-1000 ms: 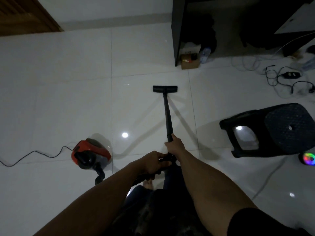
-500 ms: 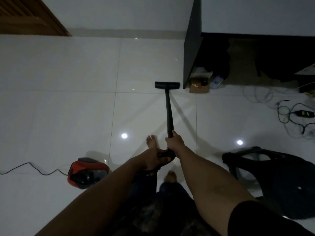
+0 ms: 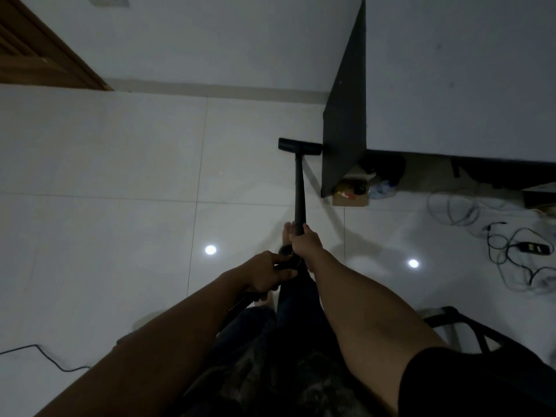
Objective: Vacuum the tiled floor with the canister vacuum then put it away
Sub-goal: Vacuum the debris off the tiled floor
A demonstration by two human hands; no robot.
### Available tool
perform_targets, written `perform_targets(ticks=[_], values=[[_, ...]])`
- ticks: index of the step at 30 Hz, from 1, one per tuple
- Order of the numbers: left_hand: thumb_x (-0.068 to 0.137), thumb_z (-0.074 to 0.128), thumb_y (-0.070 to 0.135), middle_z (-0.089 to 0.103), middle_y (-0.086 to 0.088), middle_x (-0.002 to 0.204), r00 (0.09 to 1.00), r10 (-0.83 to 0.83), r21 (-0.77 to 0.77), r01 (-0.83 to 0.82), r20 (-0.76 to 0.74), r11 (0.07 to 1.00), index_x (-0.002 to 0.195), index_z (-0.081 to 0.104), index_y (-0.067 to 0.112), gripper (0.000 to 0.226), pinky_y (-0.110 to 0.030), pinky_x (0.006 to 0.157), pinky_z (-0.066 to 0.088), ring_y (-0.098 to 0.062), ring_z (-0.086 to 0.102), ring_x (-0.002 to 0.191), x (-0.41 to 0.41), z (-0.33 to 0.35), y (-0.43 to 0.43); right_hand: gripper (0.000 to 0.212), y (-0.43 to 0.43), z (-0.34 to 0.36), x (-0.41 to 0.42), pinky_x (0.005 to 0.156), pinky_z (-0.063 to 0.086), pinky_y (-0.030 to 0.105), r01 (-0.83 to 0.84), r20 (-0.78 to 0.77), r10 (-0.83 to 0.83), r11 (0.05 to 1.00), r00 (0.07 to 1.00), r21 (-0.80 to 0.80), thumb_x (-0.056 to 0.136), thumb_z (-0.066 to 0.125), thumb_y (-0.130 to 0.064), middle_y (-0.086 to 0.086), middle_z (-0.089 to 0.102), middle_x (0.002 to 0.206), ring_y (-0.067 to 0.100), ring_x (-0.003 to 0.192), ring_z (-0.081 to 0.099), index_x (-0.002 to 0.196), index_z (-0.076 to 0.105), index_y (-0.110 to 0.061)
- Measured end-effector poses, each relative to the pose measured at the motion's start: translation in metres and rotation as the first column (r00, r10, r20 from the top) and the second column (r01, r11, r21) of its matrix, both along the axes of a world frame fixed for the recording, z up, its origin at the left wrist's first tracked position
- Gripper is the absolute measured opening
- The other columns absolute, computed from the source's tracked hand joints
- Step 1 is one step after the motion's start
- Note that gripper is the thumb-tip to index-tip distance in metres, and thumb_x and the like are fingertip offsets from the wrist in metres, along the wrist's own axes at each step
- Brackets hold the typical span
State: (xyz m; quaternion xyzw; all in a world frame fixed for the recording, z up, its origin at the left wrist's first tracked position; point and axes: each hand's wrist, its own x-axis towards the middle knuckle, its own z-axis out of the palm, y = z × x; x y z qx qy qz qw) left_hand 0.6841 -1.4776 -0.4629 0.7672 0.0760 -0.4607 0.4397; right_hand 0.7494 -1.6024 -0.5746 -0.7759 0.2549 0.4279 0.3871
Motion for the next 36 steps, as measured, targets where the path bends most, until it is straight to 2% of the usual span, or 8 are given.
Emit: perform_targets(ticks=[7,15,19,22,29,32,34,36], values=[[0.102,0.056,0.035,0.056,0.009,0.074,0.993,0.115,0.033,-0.114,-0.005,0.993,0.148,0.045,0.023,0.049,-0.004,0.041,0.036,0.012,0.051,0.038,0.1,-0.005,0.021,0.067,0.026,0.003,0.115,0.096,0.051,0.038,-0.013,-0.009,0.013,1.0,1.0,0.001,0.1,0.054,-0.03,0.008,0.051,0.145,0.03,0.121,0.056,0.158,0.02,-0.032],[0.099,0.057,0.041,0.063,-0.004,0.077,0.977,0.198,0.057,-0.194,-0.077,0.979,0.146,0.049,0.017,0.053,-0.02,0.045,0.049,-0.006,0.057,0.041,0.169,-0.02,0.027,0.067,0.038,0.002,0.192,0.087,0.049,0.034,-0.062,-0.041,0.061,0.998,0.997,-0.025,0.102,0.052,-0.028,0.008,0.05,0.145,0.03,0.12,0.056,0.159,0.018,-0.032],[0.101,0.054,0.039,0.065,-0.015,0.114,0.978,0.196,0.055,-0.192,-0.066,0.98,0.152,0.041,0.019,0.056,-0.029,0.078,0.05,-0.026,0.069,0.09,0.198,-0.018,0.026,0.066,0.041,0.002,0.223,0.099,0.049,0.037,-0.096,-0.031,0.095,0.994,0.995,-0.044,0.102,0.052,-0.027,0.009,0.048,0.148,0.031,0.125,0.054,0.159,0.018,-0.03],[0.102,0.053,0.039,0.061,-0.018,0.125,0.983,0.169,0.053,-0.165,-0.077,0.985,0.153,0.039,0.021,0.056,-0.027,0.078,0.043,-0.03,0.063,0.1,0.214,-0.021,0.029,0.068,0.044,0.0,0.236,0.101,0.049,0.04,-0.119,-0.049,0.116,0.992,0.992,-0.052,0.102,0.052,-0.027,0.01,0.048,0.148,0.033,0.125,0.054,0.16,0.016,-0.032],[0.1,0.056,0.043,0.064,-0.002,0.109,0.977,0.19,0.047,-0.186,-0.097,0.981,0.148,0.046,0.023,0.053,-0.028,0.084,0.048,-0.015,0.059,0.089,0.201,-0.038,0.028,0.065,0.044,0.001,0.232,0.053,0.043,0.016,-0.087,-0.076,0.083,0.995,0.994,-0.049,0.104,0.049,-0.026,0.006,0.053,0.142,0.011,0.078,0.059,0.159,0.015,-0.035],[0.102,0.053,0.039,0.064,-0.004,0.112,0.979,0.202,0.036,-0.201,-0.04,0.979,0.15,0.042,0.024,0.052,-0.025,0.079,0.045,-0.013,0.056,0.086,0.196,-0.032,0.025,0.065,0.048,0.008,0.226,0.076,0.054,0.03,-0.065,-0.053,0.062,0.996,0.997,-0.066,0.103,0.051,-0.03,0.007,0.051,0.144,0.022,0.099,0.063,0.158,0.017,-0.038],[0.103,0.051,0.035,0.06,0.002,0.096,0.968,0.251,0.028,-0.251,0.001,0.968,0.152,0.037,0.023,0.053,-0.02,0.064,0.043,-0.006,0.052,0.07,0.192,-0.024,0.026,0.064,0.056,0.013,0.224,0.094,0.053,0.04,-0.063,-0.002,0.063,0.996,0.998,-0.07,0.102,0.05,-0.033,0.007,0.049,0.146,0.029,0.116,0.058,0.158,0.019,-0.038],[0.103,0.052,0.033,0.053,0.011,0.081,0.944,0.326,0.04,-0.329,0.054,0.944,0.153,0.036,0.025,0.053,-0.015,0.055,0.039,-0.001,0.05,0.059,0.185,-0.016,0.031,0.062,0.066,0.02,0.222,0.092,0.054,0.04,-0.053,0.053,0.055,0.998,0.997,-0.035,0.103,0.048,-0.029,0.007,0.05,0.145,0.029,0.114,0.058,0.158,0.021,-0.037]])
